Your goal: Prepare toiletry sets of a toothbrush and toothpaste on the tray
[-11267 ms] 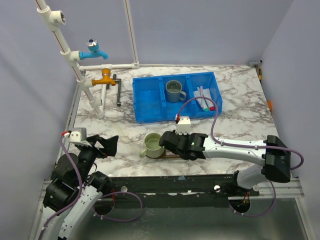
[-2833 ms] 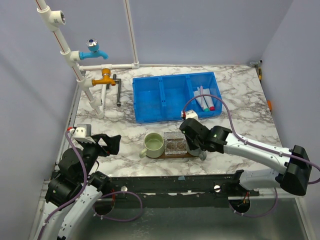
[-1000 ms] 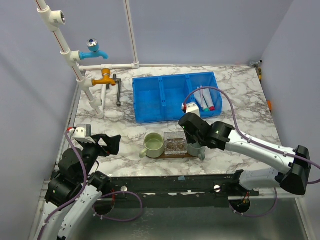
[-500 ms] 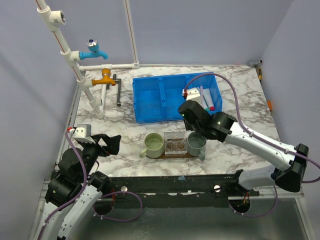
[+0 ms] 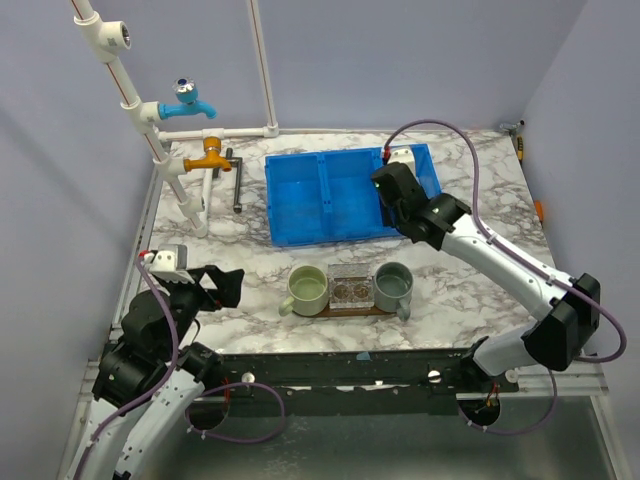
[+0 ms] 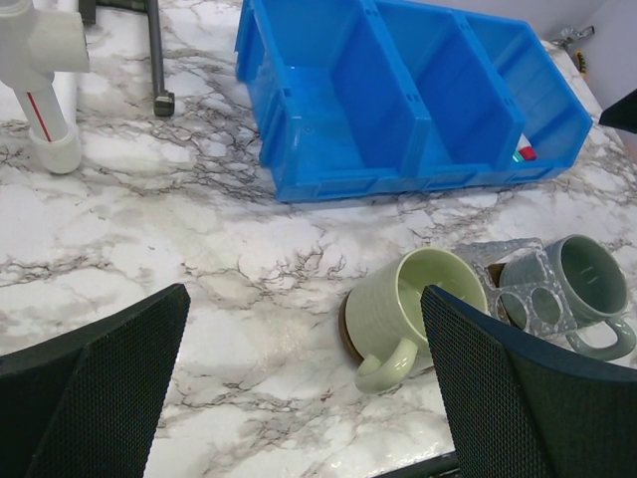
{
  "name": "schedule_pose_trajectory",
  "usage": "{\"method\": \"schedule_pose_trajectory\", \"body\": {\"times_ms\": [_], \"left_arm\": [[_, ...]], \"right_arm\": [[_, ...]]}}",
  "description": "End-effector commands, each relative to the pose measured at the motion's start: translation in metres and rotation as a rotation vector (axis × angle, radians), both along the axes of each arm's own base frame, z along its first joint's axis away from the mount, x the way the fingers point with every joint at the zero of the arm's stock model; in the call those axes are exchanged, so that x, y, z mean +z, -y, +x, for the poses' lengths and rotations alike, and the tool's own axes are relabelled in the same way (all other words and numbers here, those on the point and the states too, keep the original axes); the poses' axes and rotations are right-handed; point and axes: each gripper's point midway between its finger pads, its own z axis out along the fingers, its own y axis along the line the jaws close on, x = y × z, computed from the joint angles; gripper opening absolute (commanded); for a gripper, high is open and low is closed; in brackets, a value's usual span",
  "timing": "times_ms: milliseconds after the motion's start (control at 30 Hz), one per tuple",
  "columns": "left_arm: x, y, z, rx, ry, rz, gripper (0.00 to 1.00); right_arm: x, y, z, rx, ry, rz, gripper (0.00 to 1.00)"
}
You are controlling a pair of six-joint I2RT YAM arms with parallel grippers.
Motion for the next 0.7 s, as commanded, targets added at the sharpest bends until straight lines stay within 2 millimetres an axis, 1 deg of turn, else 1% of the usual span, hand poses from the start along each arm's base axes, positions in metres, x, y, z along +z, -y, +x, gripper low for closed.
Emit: {"method": "schedule_pose_trajectory", "body": {"times_ms": [0, 200, 400, 533, 667], "left_arm": [[-0.005, 0.003, 0.005, -0.006, -0.017, 0.015, 0.99], [-0.006, 0.008, 0.006, -0.029, -0.022, 0.017, 0.99], [-0.006, 0.012, 0.007, -0.044, -0.025, 0.013, 0.99], [-0.009, 0.015, 0.008, -0.055, -0.054, 0.015, 0.99], [-0.003, 0.016, 0.008, -0.048, -0.076, 0.01, 0.99]], "right_arm": [[0.008, 0.0, 0.027, -0.015, 0.022, 0.06, 0.4], [-0.011, 0.017, 0.053, -0.074, -0.03, 0.087, 0.4], [-0.043, 0.038, 0.076, -0.143, -0.099, 0.111, 0.36], [-0.064, 0.041, 0.092, -0.161, -0.144, 0.137, 0.35], [-0.087, 0.049, 0.108, -0.188, -0.184, 0.136, 0.35]]}}
